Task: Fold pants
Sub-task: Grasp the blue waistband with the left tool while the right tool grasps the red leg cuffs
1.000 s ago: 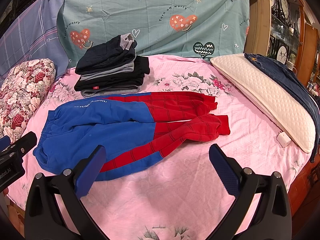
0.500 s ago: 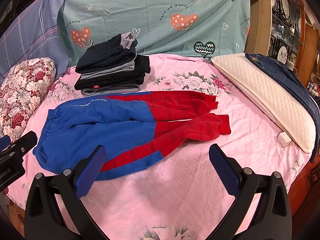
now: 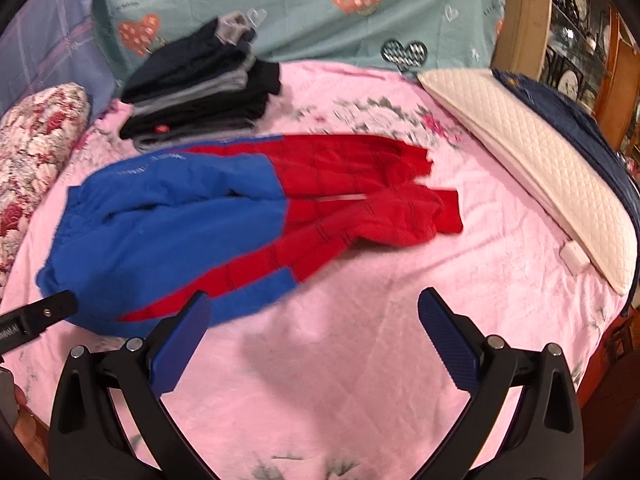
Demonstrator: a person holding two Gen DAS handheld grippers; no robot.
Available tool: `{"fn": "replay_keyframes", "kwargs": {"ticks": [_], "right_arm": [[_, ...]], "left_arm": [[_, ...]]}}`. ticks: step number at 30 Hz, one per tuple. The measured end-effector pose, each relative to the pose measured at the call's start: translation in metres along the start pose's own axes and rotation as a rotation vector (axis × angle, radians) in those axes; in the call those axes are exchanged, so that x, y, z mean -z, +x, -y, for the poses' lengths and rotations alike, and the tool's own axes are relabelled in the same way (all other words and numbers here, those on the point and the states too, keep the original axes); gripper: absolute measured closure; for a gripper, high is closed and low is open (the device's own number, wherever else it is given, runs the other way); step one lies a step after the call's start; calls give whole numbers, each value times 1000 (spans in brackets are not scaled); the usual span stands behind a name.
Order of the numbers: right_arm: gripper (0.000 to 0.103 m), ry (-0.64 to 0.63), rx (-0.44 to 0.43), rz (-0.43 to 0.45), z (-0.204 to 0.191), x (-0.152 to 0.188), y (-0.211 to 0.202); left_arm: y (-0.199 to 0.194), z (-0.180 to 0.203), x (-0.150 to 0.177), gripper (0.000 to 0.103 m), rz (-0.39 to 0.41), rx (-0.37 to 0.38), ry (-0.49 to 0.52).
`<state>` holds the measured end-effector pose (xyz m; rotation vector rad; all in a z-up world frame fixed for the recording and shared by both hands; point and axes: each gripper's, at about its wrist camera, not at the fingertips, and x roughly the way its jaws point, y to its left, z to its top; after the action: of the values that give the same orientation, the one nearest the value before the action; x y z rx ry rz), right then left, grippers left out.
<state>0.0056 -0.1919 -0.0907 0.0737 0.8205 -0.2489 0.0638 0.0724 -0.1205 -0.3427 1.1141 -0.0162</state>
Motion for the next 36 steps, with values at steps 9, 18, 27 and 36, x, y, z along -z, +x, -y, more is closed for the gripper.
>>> {"fn": "replay_keyframes", "kwargs": {"ticks": [9, 18, 27, 36], "right_arm": [[1, 103, 33, -46, 37, 10, 10], [1, 132, 78, -31, 75, -1, 5], [1, 220, -114, -96, 135, -43, 21], [1, 269, -233, -285, 131, -54, 100]], "left_arm": [[30, -105, -42, 12, -24, 161, -351], [33, -124, -49, 95, 41, 161, -403], [16, -151, -44, 95, 105, 127, -402], [23, -142, -49, 95, 89, 39, -330]]}}
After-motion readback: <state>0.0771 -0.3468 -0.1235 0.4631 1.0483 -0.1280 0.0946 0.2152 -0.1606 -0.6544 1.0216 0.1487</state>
